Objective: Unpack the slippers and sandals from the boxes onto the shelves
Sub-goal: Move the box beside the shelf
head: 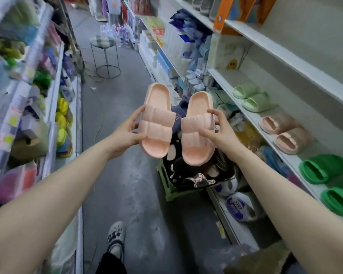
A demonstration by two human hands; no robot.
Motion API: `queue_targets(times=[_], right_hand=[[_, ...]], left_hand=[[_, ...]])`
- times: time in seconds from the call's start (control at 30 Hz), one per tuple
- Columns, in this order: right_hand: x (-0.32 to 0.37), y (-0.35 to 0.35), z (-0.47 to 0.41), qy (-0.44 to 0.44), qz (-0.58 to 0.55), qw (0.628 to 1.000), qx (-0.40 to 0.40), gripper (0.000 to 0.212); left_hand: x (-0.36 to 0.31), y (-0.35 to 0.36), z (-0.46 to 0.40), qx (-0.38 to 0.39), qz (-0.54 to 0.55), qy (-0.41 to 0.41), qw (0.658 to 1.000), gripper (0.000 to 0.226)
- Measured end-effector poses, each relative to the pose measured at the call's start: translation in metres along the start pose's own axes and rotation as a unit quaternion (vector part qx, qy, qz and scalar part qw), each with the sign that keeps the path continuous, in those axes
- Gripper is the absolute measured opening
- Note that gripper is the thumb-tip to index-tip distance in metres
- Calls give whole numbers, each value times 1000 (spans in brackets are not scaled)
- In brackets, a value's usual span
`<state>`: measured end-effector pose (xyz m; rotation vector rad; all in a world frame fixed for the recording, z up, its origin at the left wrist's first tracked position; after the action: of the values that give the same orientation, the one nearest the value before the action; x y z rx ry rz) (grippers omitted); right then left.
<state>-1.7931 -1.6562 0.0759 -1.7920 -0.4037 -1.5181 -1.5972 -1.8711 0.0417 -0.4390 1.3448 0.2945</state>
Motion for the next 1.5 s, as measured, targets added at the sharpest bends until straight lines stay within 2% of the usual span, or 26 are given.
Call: queue_targets(times=[0.27,0.5,0.8,1.1,1.37,1.5], right_hand=[[3,40,-113,45,-19,994,-97,61],[-25,22,-190,92,-21,976,-194,64],[-75,-39,-315,147,-27,952,-266,61],[-111,-92,-434,198,-16,916,-350,64],[-147,-136,-541,256,-8,871,-420,67],[-172,-158,-583,309,-11,835,-455,62]], left_hand=[[-15,-79,-149,78,-29,-4,997,88],[-19,-84,-291,155,-56,-9,986,84],[-40,-36,-478,227,-78,-8,971,72],[-54,18,-655,261,-107,-11,959,71],[-62,80,-816,341,-170,9,924,72],[-63,116,-865,361,-176,31,915,66]])
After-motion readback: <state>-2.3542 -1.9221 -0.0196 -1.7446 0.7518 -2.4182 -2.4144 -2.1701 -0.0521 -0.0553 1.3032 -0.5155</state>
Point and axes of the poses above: each hand's wrist, its own z-axis away from the middle knuckle, its own y-axis out of the palm, x = y × z, the point moved 1 cm from there along -z, towards the middle knuckle, and after that the axes turned 9 degrees about -z, right-handed, at the moved point
